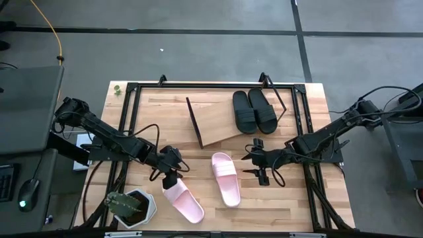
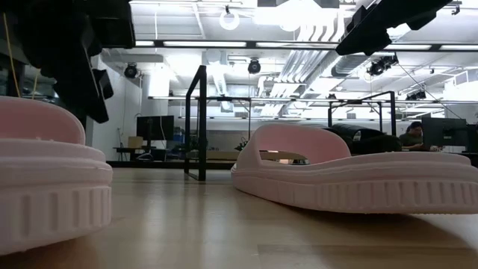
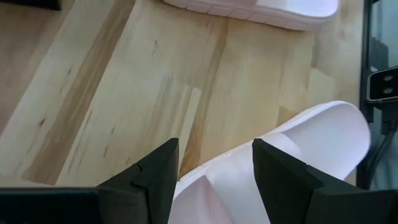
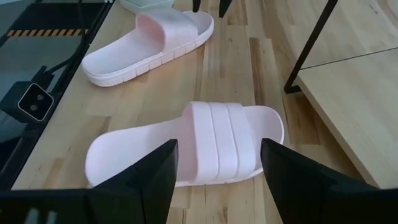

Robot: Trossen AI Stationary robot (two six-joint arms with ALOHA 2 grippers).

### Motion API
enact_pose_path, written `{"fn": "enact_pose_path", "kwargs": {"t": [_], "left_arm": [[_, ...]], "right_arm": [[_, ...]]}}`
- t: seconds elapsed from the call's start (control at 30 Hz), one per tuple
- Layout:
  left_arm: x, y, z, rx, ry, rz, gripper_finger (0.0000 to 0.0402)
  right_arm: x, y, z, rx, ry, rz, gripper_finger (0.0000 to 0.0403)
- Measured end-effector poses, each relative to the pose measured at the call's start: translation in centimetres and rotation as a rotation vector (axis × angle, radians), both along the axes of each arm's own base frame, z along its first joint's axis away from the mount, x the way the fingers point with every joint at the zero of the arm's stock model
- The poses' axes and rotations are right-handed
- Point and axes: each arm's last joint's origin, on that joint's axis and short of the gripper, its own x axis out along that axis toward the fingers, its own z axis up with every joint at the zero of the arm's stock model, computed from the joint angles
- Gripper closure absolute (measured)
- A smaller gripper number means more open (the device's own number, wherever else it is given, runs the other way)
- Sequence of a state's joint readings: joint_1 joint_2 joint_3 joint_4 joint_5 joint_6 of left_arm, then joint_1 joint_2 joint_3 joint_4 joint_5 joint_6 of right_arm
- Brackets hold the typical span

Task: Pick and place slides into the shelf
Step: Put the right pink slipper on the shelf

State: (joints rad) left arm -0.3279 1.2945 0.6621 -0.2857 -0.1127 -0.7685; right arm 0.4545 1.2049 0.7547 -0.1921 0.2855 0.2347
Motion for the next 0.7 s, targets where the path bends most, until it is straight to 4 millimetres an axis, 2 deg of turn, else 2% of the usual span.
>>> {"fn": "enact_pose_path", "kwargs": {"t": [0.47,0.7], "left_arm": [[0.1,0.0,0.1,-0.005,-0.018,0.001,0.0213],[1.4,-0.5,1.4,-0.017,-0.217,-0.049,0.0213]], "right_arm": [[0.0,0.0,0.0,0.0,0.0,-0.001,0.0182],[0.0,0.0,0.0,0.001,-0.003,0.0,0.0182]]}}
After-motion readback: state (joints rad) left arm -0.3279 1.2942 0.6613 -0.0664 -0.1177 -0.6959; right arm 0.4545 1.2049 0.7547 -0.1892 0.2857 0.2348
